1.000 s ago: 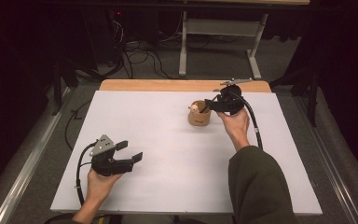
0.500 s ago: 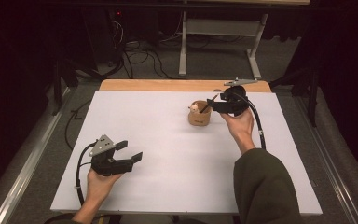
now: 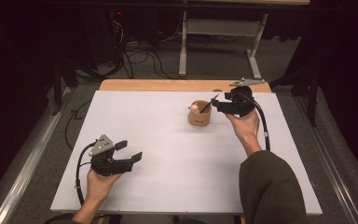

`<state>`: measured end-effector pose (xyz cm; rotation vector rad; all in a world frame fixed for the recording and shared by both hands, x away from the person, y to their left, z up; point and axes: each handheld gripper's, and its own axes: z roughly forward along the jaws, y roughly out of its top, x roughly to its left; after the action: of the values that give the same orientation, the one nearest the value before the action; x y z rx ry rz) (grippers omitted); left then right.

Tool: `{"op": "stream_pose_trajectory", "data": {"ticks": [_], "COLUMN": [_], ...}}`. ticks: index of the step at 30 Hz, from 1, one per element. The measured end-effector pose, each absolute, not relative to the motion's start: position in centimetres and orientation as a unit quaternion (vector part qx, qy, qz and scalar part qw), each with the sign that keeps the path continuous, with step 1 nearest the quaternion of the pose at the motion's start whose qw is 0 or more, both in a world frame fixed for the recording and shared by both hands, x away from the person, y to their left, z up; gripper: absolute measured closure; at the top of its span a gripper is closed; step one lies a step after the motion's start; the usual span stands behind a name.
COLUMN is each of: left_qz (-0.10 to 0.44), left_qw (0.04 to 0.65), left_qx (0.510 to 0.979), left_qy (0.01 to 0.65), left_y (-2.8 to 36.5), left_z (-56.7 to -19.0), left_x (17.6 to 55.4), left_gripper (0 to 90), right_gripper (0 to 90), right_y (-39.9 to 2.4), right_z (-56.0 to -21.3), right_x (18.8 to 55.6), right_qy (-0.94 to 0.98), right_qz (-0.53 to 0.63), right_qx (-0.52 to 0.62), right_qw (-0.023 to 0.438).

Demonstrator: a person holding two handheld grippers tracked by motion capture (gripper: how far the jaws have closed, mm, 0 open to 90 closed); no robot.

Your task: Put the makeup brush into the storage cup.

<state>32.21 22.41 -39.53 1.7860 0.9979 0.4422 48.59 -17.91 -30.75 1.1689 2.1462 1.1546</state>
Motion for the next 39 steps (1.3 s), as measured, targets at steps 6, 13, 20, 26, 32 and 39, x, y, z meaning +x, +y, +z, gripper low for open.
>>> {"op": "stream_pose_trajectory", "data": {"ticks": [6, 13, 20, 26, 32, 39], "left_qz": [0.183, 0.186, 0.182, 0.183, 0.183, 0.183], "left_qw": [0.502, 0.501, 0.500, 0.501, 0.502, 0.502], "left_qx": [0.737, 0.738, 0.739, 0.738, 0.738, 0.737], "left_qy": [0.413, 0.412, 0.412, 0.414, 0.413, 0.414], "left_y": [22.4, 22.3, 22.3, 22.3, 22.3, 22.4], "left_z": [-39.5, -39.5, -39.6, -39.5, -39.5, -39.5], "left_x": [32.3, 32.3, 32.4, 32.3, 32.3, 32.3], "left_gripper": [23.3, 23.3, 23.2, 23.2, 23.2, 23.1], "right_gripper": [39.1, 39.2, 39.2, 39.2, 39.3, 39.3], "right_y": [-18.5, -19.1, -19.4, -19.8, -20.2, -20.9], "right_z": [-30.8, -30.5, -29.9, -29.6, -29.7, -29.7], "right_x": [48.1, 47.3, 46.6, 46.1, 45.6, 45.2], "right_qy": [0.773, 0.771, 0.769, 0.769, 0.766, 0.761], "right_qz": [0.420, 0.424, 0.434, 0.438, 0.443, 0.451], "right_qx": [0.422, 0.419, 0.412, 0.408, 0.408, 0.408], "right_qw": [0.221, 0.223, 0.224, 0.225, 0.225, 0.225]}}
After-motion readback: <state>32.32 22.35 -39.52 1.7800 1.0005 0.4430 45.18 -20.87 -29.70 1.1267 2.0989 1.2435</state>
